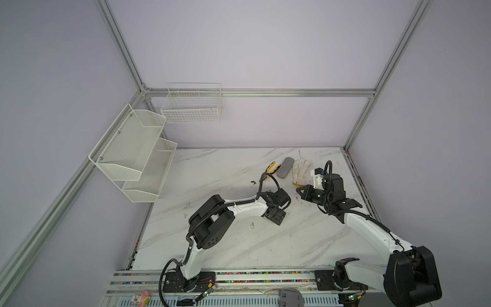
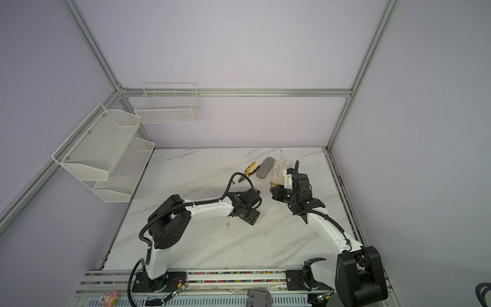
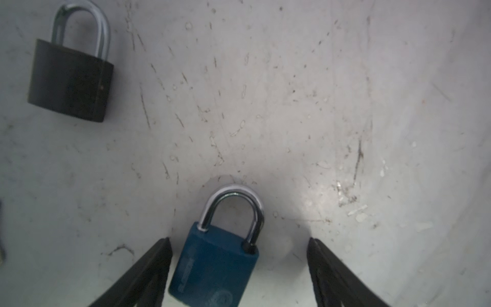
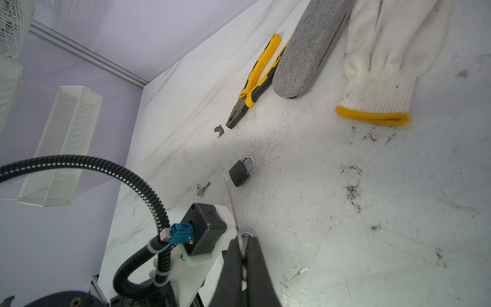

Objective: Unlock with the key
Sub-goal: 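Lower the left gripper over the blue padlock and close on its body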

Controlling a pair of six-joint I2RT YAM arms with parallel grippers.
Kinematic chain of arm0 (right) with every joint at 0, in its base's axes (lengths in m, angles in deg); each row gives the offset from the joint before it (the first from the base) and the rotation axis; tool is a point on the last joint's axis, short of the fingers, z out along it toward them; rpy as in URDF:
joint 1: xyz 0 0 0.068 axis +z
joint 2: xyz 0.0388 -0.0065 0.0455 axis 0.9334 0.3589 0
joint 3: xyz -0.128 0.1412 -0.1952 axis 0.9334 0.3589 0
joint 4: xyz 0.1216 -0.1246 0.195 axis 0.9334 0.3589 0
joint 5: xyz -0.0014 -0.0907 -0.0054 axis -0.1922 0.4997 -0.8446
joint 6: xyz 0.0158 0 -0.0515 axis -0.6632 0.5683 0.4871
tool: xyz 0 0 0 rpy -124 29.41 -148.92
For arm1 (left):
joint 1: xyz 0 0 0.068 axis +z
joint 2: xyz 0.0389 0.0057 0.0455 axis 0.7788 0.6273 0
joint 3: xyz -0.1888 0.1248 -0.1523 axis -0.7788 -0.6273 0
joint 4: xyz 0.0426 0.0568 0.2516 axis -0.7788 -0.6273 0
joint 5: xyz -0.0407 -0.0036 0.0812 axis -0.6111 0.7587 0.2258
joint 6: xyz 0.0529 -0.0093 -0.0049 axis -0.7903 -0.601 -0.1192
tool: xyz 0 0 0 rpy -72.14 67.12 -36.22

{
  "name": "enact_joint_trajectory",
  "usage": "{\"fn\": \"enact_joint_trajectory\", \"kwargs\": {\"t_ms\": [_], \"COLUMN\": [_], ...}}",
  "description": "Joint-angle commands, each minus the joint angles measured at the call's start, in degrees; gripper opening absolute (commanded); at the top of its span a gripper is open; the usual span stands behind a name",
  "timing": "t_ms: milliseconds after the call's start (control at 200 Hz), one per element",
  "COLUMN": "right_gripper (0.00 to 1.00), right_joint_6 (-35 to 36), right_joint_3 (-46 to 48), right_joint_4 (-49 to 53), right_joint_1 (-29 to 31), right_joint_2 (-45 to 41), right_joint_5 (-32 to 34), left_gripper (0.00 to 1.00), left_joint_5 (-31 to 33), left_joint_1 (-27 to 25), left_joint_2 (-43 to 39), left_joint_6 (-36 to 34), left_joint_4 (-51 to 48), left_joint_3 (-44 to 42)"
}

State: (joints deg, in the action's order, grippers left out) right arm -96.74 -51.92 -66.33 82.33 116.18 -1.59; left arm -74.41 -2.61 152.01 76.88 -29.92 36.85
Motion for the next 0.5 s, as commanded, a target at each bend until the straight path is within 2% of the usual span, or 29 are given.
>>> {"fn": "enact_joint_trajectory", "kwargs": {"t_ms": [0, 215, 495], "right_gripper": [0.0, 0.0, 0.0], "right_joint_6": [1.3, 2.0, 2.5], "right_joint_3": [0.5, 0.7, 0.8], "right_joint_4": [0.9, 0.2, -0.2], "right_joint_1": [-0.5, -0.5, -0.5], "right_joint_2": [-0.1, -0.1, 0.2], "right_joint_5": [-0.8, -1.7, -2.8], "left_gripper": [0.79, 0.69, 0.64], "left_joint_5": [-1.5, -1.4, -1.2], "left_joint_1": [0.0, -0.1, -1.0], "left_joint_2": [0.4, 1.0, 2.1], "left_joint_6": [3.0, 12.8, 17.7], "left_joint_4": [-1.2, -2.9, -5.1], "left_joint_3": [4.9, 3.6, 3.3]}}
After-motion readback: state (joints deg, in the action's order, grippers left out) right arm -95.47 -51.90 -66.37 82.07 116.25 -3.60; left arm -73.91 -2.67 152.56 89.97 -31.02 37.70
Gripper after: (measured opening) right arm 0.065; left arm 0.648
